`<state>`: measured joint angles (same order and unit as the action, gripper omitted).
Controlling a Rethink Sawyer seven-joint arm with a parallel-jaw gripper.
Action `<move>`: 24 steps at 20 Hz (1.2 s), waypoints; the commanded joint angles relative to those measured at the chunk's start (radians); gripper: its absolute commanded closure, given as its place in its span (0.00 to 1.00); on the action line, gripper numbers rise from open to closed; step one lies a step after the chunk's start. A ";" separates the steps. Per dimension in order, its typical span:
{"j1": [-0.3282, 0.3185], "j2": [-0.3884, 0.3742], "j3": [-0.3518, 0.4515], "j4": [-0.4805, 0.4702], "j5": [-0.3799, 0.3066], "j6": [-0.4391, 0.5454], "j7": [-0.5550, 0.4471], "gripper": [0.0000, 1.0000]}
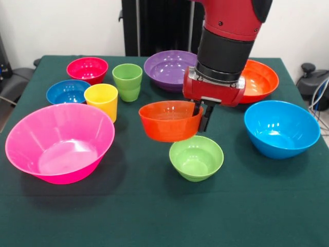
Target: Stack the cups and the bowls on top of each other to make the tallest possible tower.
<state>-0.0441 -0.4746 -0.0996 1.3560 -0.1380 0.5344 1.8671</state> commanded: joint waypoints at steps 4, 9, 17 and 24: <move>-0.009 -0.024 0.064 0.022 -0.117 -0.056 -0.050 1.00; 0.021 0.012 0.058 -0.076 -0.135 0.022 -0.055 1.00; 0.042 0.037 0.060 -0.175 -0.134 0.103 -0.053 1.00; 0.073 0.081 0.060 -0.300 -0.152 0.215 -0.098 1.00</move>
<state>-0.0074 -0.4836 -0.1063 1.1850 -0.2236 0.5849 1.8671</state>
